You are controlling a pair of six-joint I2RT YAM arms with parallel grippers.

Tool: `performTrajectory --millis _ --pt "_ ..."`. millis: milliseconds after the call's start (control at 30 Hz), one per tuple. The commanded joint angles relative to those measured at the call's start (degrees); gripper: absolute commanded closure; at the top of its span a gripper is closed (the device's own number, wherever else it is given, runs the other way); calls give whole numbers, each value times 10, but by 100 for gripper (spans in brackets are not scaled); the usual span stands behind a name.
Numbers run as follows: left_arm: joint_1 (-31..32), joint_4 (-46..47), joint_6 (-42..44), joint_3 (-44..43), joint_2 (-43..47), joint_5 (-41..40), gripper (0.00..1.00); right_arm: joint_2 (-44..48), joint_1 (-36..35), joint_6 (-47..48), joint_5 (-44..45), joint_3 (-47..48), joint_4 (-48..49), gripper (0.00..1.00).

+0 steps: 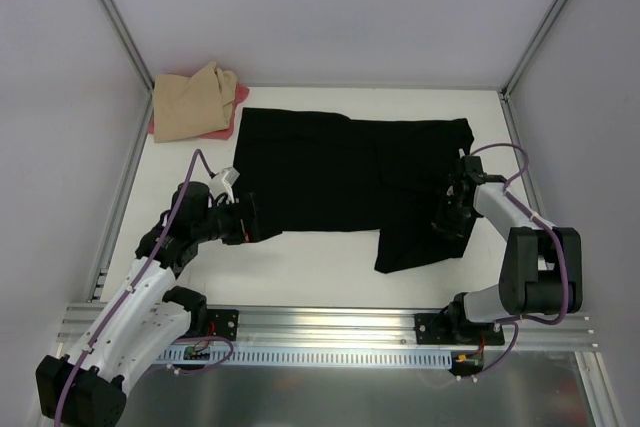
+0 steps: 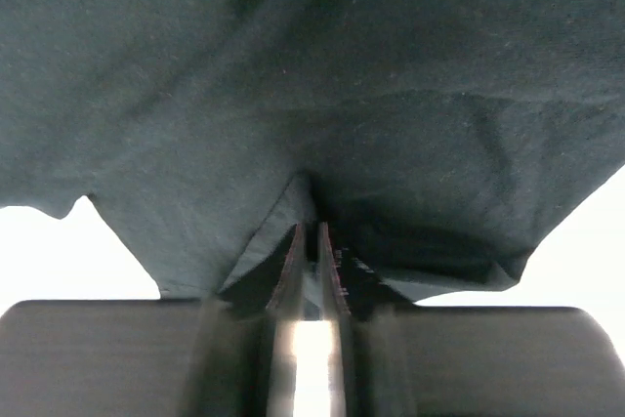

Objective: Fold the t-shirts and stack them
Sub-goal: Grap the side of the flattened tshirt closest away from the robot with both arms

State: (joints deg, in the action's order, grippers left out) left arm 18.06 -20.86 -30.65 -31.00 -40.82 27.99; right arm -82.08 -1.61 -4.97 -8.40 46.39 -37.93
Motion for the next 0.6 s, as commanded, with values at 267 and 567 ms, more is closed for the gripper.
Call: performTrajectory --millis 267,567 --pt "3 6 5 2 8 -6 1 25 -1 2 -13 -9 -9 99" --pt "3 -90 -38 -14 -57 -184 1 108 0 5 14 10 -57 100"
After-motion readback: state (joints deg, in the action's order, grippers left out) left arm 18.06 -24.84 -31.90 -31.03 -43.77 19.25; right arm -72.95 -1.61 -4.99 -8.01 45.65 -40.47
